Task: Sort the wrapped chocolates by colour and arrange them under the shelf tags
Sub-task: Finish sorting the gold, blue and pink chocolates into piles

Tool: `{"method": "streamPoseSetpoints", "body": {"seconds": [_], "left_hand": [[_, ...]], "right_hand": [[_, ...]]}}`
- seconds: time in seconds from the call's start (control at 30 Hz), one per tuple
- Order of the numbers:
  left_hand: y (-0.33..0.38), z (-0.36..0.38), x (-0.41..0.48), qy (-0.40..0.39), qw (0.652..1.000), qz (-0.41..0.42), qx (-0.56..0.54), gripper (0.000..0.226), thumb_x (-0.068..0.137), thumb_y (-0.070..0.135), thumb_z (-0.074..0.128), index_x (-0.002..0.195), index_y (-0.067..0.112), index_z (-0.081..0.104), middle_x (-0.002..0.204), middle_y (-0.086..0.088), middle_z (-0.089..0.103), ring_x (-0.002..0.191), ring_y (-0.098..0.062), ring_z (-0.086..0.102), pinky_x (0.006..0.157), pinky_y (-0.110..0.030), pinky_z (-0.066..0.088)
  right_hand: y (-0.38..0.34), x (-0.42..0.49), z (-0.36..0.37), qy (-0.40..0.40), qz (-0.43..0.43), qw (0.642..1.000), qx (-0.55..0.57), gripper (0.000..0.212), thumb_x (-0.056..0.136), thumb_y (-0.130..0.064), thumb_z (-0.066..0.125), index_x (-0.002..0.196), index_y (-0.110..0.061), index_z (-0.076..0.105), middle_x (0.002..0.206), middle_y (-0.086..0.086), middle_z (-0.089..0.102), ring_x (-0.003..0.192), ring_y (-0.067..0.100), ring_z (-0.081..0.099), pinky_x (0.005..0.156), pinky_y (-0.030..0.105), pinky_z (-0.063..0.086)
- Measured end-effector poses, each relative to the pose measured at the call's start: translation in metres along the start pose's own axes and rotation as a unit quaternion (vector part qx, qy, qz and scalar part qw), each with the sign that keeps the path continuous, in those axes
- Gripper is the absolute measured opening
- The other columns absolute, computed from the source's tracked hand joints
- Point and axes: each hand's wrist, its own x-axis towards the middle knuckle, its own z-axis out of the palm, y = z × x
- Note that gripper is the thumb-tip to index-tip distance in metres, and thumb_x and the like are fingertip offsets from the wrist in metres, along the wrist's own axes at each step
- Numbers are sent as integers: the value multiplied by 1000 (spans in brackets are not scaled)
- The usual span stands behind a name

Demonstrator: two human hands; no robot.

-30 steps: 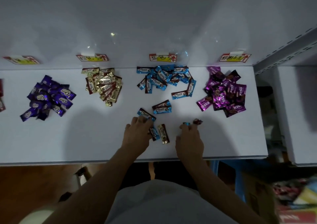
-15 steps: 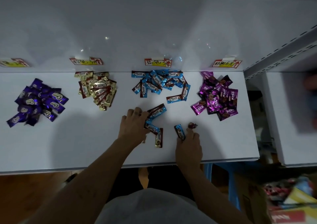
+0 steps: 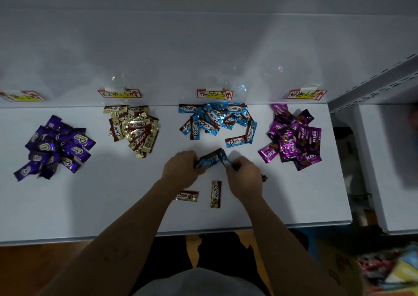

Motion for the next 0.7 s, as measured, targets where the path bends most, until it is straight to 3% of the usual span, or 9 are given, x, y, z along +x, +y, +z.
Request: {"method": "streamPoseSetpoints", "body": {"seconds": [0.13, 0.23, 0.3, 0.37, 0.5, 0.57, 0.7], "left_hand": [[16, -28, 19, 69, 995, -2, -75, 24, 86, 42, 65, 84, 22, 51, 77, 4, 58, 64, -4, 49, 55, -21, 35], [32, -46, 32, 122, 984, 5, -127, 24, 87, 43, 64, 87, 21, 53, 77, 6, 57, 66, -6, 51, 53, -18, 32], [34, -45, 34, 111, 981, 6, -161, 29, 85, 43, 66, 95, 18, 55, 88, 5, 58, 78, -11, 55, 62, -21, 38], [27, -35, 32, 109, 984, 9, -140, 48, 81, 46, 69, 114, 13, 55, 107, -2, 57, 97, -18, 56, 77, -30, 47], [16, -25, 30, 111, 993, -19, -38, 82, 79, 50, 70, 145, 19, 31, 150, -10, 27, 132, -30, 32, 102, -48, 40], [18, -26, 37, 111, 992, -34, -47, 90, 79, 49, 71, 149, 19, 23, 155, -11, 18, 137, -32, 24, 106, -50, 34], [21, -36, 60, 109, 985, -61, -121, 86, 79, 36, 74, 147, 10, 28, 146, -17, 30, 134, -34, 27, 110, -43, 25]], "right_hand": [[-39, 35, -21, -2, -2, 999, 47, 9, 93, -20, 59, 96, -15, 65, 83, -2, 62, 72, 14, 59, 57, 22, 40], [-55, 50, -31, -6, -28, 997, 65, 24, 93, -19, 58, 116, -13, 63, 104, 2, 64, 91, 16, 58, 74, 21, 39], [-53, 51, -34, -8, -21, 998, 65, 41, 93, -19, 59, 133, -14, 52, 124, 2, 58, 102, 18, 58, 79, 21, 38], [-42, 48, -34, -3, -26, 999, 29, 46, 92, -19, 60, 137, -15, 48, 132, 6, 52, 109, 22, 57, 81, 23, 38], [-22, 60, -33, 6, -12, 999, -30, 57, 87, -24, 63, 139, -17, 44, 133, 10, 46, 122, 28, 46, 97, 37, 43], [-20, 75, -35, 15, -2, 999, -46, 63, 83, -23, 63, 141, -14, 40, 135, 14, 44, 124, 32, 41, 99, 42, 43], [-26, 103, -34, -6, 31, 996, -78, 65, 85, -28, 62, 141, -10, 35, 135, 18, 39, 126, 35, 32, 99, 39, 35]]}}
